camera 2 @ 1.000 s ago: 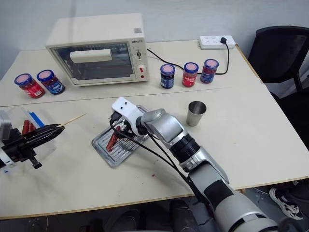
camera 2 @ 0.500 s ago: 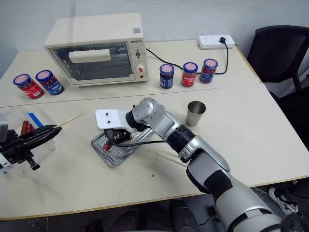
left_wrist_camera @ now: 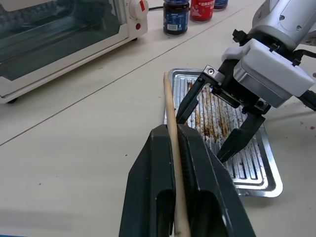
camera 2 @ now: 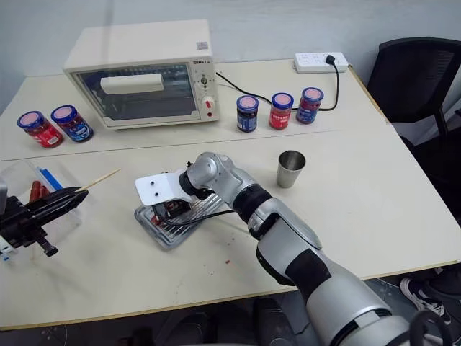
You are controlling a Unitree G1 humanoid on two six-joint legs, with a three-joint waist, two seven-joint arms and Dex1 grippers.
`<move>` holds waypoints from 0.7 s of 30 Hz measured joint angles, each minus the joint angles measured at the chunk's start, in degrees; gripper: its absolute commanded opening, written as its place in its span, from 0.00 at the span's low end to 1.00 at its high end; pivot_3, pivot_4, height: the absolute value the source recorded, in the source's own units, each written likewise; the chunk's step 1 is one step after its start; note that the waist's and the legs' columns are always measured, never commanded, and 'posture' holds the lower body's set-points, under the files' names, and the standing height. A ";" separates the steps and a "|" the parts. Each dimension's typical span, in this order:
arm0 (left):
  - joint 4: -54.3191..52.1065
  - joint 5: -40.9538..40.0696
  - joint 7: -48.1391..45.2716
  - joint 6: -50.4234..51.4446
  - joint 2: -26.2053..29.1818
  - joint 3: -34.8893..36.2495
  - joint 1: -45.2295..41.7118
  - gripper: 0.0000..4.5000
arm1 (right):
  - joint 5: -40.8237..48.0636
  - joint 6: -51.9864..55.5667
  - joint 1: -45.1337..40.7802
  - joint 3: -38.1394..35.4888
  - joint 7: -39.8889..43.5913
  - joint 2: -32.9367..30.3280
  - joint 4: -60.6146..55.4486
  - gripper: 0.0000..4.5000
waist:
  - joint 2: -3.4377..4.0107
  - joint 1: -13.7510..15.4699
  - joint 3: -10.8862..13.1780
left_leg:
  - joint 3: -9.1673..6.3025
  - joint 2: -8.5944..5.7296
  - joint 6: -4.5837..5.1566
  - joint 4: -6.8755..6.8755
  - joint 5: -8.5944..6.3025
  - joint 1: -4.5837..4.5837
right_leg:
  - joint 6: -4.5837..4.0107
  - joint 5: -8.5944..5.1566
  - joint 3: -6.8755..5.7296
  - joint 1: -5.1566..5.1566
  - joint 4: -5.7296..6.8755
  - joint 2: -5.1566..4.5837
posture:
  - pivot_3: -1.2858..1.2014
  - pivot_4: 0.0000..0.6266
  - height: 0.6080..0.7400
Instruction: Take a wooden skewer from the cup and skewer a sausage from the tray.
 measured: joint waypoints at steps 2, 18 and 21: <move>-0.03 -0.11 0.29 0.00 -0.01 0.00 0.03 0.00 | -0.47 0.56 -0.07 -0.72 0.81 0.17 2.18 0.75 | 0.00 0.01 0.00 | 0.00 0.00 0.00 0.02 0.00 0.00 | 0.00 0.00 0.00 0.02 0.00 0.00 | 0.52 0.24 1.00; -0.02 -0.34 1.10 -0.06 -0.01 -0.27 -0.69 0.00 | -1.02 11.53 -2.03 -7.75 2.41 1.56 6.52 0.41 | 0.00 0.00 0.00 | -0.02 -0.01 -0.01 0.06 0.00 0.03 | 0.00 0.00 0.00 0.05 0.07 0.00 | 0.52 0.24 1.00; -0.01 -0.31 1.12 -0.12 -0.01 -0.36 -1.06 0.00 | -1.01 12.77 -2.02 -8.59 2.95 1.57 6.38 0.41 | 0.00 0.03 0.00 | -0.02 -0.01 -0.01 0.07 0.00 0.03 | 0.00 0.00 0.00 0.06 0.07 -0.02 | 0.52 0.24 1.00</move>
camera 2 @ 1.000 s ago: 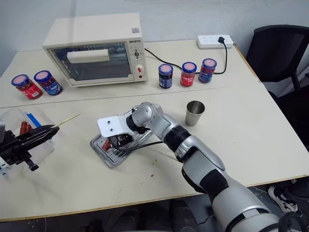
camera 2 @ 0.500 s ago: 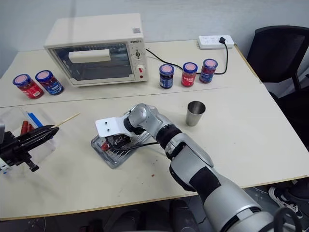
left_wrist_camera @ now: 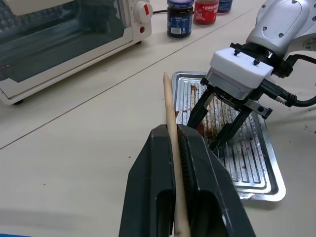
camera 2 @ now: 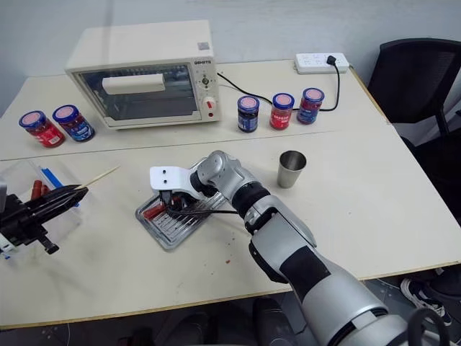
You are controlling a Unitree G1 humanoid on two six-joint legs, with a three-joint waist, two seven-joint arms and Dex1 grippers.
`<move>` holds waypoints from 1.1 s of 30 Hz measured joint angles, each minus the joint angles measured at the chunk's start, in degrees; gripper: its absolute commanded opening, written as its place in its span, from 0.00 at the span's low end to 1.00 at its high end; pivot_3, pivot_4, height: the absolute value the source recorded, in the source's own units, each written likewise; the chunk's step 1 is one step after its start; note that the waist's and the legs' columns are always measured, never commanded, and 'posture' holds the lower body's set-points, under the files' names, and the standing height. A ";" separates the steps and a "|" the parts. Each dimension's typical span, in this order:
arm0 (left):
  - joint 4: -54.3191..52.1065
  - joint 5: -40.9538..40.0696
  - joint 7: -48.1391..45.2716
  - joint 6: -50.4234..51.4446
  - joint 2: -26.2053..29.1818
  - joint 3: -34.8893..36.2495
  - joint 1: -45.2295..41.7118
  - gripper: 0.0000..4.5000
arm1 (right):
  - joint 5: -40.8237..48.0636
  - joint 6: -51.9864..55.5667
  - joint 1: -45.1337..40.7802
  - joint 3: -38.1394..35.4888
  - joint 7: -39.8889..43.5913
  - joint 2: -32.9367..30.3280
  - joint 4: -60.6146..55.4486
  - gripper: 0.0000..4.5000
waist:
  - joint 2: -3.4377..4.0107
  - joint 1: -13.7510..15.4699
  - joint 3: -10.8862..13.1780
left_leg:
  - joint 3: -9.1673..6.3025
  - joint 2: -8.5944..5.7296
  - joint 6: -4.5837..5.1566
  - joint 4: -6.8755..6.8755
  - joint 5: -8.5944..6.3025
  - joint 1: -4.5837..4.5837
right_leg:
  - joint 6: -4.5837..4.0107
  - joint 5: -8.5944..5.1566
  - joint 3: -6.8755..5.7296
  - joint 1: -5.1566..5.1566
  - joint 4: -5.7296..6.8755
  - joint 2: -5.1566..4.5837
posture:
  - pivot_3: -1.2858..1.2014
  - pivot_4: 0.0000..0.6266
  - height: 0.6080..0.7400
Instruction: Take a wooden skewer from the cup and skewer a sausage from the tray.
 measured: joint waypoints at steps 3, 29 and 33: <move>0.07 0.03 -0.01 -0.01 0.00 -0.29 -0.08 0.00 | 0.02 1.10 0.01 -0.70 0.27 0.09 -0.12 0.41 | 0.00 0.05 0.00 | 0.00 0.00 0.00 0.00 0.00 0.00 | 0.00 0.00 0.00 0.00 0.01 0.00 | 0.52 0.24 1.00; 0.14 0.08 -0.04 -0.02 0.01 -0.33 -0.17 0.00 | 0.61 7.14 1.12 -3.02 0.76 1.37 -1.10 0.19 | 0.00 -0.34 0.00 | -0.02 0.00 -0.01 0.01 -0.01 0.03 | 0.00 0.00 -0.01 -0.01 0.13 0.00 | 0.52 0.24 1.00; 0.15 0.14 -0.03 -0.02 0.01 -0.45 -0.28 0.00 | 0.74 7.29 1.13 -3.11 0.80 1.37 -1.17 0.05 | 0.00 -0.35 0.00 | -0.03 -0.01 -0.01 0.01 -0.01 0.04 | 0.00 0.00 -0.01 -0.01 0.15 0.00 | 0.52 0.24 1.00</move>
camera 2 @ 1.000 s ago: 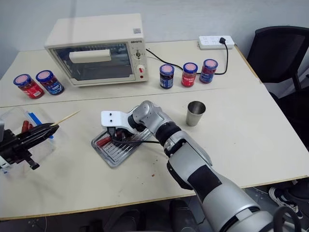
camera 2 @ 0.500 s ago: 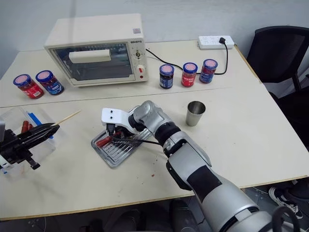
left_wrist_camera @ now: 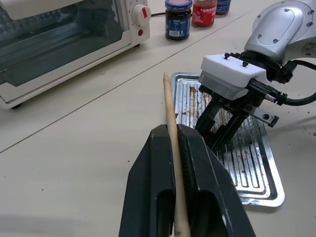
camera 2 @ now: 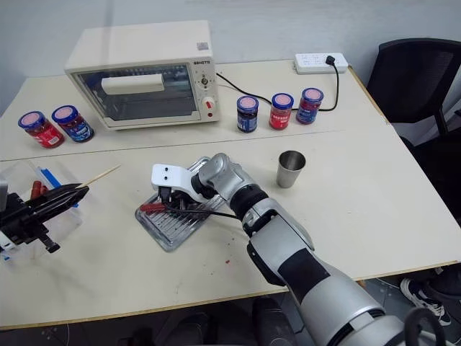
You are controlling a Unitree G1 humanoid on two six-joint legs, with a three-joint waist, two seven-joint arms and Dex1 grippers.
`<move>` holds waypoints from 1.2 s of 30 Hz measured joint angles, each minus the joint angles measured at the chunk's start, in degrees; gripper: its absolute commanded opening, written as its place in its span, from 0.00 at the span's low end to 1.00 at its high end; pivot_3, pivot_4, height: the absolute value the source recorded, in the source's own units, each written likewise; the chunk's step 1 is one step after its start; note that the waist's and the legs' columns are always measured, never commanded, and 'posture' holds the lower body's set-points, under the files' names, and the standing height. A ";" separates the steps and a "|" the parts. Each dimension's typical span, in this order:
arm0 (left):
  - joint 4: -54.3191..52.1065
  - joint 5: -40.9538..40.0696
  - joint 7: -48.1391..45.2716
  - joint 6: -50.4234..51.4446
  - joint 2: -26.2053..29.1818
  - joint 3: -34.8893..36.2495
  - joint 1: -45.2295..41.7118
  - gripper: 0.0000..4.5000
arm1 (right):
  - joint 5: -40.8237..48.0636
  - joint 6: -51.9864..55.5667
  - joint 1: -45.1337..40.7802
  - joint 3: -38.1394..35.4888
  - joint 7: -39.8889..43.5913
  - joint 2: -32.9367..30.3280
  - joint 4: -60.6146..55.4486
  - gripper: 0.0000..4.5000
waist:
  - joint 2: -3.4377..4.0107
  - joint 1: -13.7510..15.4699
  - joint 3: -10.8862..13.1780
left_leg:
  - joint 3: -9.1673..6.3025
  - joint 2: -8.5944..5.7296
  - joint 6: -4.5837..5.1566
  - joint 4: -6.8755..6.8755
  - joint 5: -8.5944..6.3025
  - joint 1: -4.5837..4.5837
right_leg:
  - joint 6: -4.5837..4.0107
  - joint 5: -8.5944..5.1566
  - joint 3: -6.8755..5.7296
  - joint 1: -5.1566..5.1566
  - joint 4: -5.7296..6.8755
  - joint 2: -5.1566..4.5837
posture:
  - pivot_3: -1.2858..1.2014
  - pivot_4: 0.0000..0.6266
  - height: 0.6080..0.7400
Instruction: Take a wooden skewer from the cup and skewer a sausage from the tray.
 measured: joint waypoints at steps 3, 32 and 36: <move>0.38 0.06 -0.01 -0.03 0.01 -0.81 -1.10 0.00 | -0.02 0.18 0.14 0.00 0.07 -0.02 -0.49 0.03 | 0.00 -0.01 0.00 | 0.00 0.00 0.00 0.02 0.00 0.01 | 0.00 0.00 0.00 0.00 0.03 0.00 | 0.52 0.24 1.00; 10.77 -1.68 -22.32 -0.02 10.70 -29.89 -26.69 0.00 | 20.30 44.95 19.36 -4.61 23.06 -49.22 -79.39 0.03 | 0.02 1.66 0.02 | -0.21 -0.07 -0.01 0.04 -0.04 -0.14 | 0.00 0.00 0.08 -0.09 -0.17 0.05 | 0.52 0.24 1.00; 11.19 -1.38 -22.57 -0.10 9.76 -32.52 -29.39 0.00 | 23.14 47.90 19.50 -4.71 20.68 -50.36 -82.16 0.03 | 0.02 2.64 0.02 | -0.21 -0.09 0.00 0.10 -0.05 -0.16 | 0.00 0.00 0.08 -0.09 -0.21 0.03 | 0.52 0.24 1.00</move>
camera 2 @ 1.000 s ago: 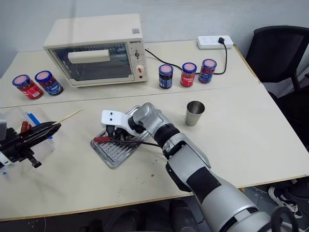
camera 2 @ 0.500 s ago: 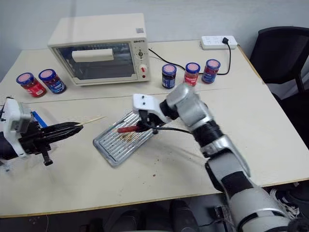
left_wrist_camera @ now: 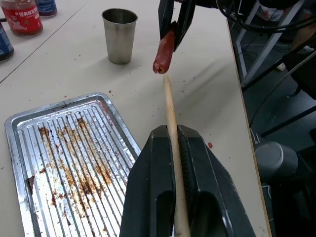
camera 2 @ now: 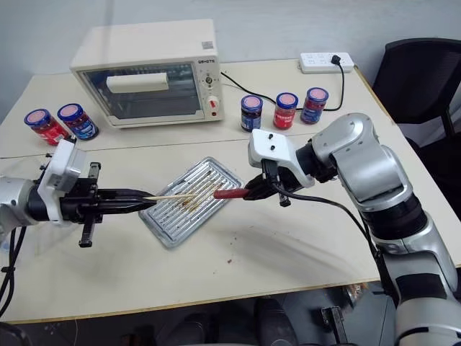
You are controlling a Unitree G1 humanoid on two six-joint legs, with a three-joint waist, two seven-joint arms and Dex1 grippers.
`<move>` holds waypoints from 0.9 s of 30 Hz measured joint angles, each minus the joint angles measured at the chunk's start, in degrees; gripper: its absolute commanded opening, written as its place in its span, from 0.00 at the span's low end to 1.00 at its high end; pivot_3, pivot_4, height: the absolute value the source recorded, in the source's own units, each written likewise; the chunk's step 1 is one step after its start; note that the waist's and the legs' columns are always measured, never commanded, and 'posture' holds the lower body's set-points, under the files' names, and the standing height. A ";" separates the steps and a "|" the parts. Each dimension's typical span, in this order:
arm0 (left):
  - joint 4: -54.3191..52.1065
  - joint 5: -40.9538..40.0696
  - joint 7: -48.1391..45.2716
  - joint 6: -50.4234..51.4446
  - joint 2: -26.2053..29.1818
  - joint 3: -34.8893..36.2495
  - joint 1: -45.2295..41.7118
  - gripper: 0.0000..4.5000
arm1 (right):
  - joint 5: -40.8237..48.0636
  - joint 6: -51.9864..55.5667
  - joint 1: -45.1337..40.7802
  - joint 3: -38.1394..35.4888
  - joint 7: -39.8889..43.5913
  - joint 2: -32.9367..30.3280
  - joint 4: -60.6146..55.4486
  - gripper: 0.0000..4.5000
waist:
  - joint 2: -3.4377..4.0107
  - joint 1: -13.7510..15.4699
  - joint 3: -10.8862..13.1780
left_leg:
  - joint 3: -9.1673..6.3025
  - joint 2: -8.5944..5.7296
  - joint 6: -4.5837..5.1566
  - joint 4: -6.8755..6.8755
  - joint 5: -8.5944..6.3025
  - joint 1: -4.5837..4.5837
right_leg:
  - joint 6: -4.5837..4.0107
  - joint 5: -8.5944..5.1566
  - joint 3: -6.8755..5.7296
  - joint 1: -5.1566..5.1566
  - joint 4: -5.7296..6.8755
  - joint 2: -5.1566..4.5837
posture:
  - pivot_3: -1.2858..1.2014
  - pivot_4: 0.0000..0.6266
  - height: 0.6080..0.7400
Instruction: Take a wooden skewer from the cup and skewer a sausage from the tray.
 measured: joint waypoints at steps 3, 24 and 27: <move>0.37 0.34 -0.06 -0.33 -0.65 -1.19 -1.29 0.00 | 1.57 0.97 0.00 0.00 -1.73 -0.20 -1.08 0.03 | 0.00 0.56 0.00 | 0.00 -0.02 0.00 0.04 0.00 0.00 | 0.00 0.00 0.00 0.00 -0.05 -0.01 | 0.52 0.24 1.00; 4.02 4.23 -1.19 -2.21 -2.70 -3.81 -4.57 0.00 | 10.99 4.88 -0.20 -0.14 -9.00 -3.03 -3.25 0.03 | 0.00 1.36 0.00 | 0.00 -0.02 0.00 0.06 0.00 0.00 | 0.00 0.00 -0.01 -0.01 -0.06 -0.01 | 0.52 0.24 1.00; 4.03 4.28 -1.20 -2.21 -3.12 -4.03 -4.57 0.00 | 11.77 4.92 -0.39 -0.14 -9.89 -3.03 -3.22 0.03 | 0.00 1.37 0.00 | 0.00 -0.01 0.01 0.06 0.00 0.00 | 0.00 0.00 -0.01 -0.01 -0.06 -0.01 | 0.52 0.24 1.00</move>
